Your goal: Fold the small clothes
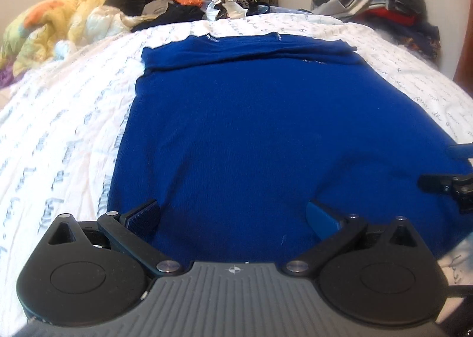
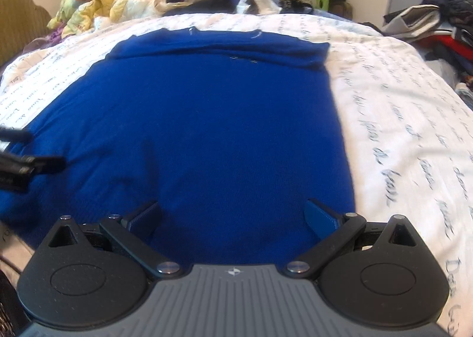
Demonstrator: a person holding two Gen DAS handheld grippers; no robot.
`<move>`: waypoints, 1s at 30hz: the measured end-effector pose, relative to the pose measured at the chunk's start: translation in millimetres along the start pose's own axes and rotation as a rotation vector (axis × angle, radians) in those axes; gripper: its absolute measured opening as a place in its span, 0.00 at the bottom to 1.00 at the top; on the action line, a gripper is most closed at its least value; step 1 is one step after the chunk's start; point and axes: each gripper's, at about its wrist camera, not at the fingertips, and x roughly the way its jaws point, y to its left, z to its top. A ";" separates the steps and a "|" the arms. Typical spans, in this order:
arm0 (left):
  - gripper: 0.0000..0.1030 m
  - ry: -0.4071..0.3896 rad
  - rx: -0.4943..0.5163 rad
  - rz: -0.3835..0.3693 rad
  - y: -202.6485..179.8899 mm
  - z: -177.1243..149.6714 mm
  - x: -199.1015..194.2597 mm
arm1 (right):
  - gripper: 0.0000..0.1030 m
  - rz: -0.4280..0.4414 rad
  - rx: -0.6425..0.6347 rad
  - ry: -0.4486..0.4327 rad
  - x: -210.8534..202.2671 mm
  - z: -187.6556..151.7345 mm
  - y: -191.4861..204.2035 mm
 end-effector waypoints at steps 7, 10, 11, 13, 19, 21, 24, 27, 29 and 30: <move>1.00 0.005 0.008 0.009 0.3 -7.4 -8.4 | 1.00 -0.013 0.004 -0.005 0.2 -2.0 3.7; 1.00 0.012 -0.023 0.005 7.9 -10.8 -15.9 | 1.00 -0.009 0.005 -0.006 -6.5 -8.2 1.9; 1.00 0.019 -0.032 0.013 11.1 -12.0 -18.2 | 1.00 -0.007 0.004 -0.004 -8.8 -10.0 1.1; 1.00 0.030 -0.052 0.048 18.5 -15.0 -24.3 | 1.00 0.006 0.001 0.020 -13.8 -9.7 -2.4; 1.00 0.071 -0.175 0.051 50.1 -29.8 -46.4 | 1.00 0.042 0.074 0.059 -34.1 -2.3 -34.0; 1.00 0.073 -0.215 0.006 56.8 -33.0 -54.4 | 1.00 0.050 0.152 0.062 -38.9 -0.6 -52.6; 1.00 0.072 -0.372 -0.181 76.2 -36.6 -62.9 | 1.00 0.071 0.315 0.076 -41.8 -3.0 -83.1; 1.00 0.106 -0.586 -0.390 100.0 -41.6 -59.9 | 1.00 0.159 0.489 0.113 -40.9 -11.7 -109.0; 1.00 0.120 -0.702 -0.458 114.2 -46.7 -56.0 | 1.00 0.236 0.596 0.108 -42.0 -19.1 -124.0; 0.99 0.127 -0.740 -0.478 119.9 -48.8 -54.9 | 1.00 0.273 0.655 0.101 -42.5 -23.1 -132.0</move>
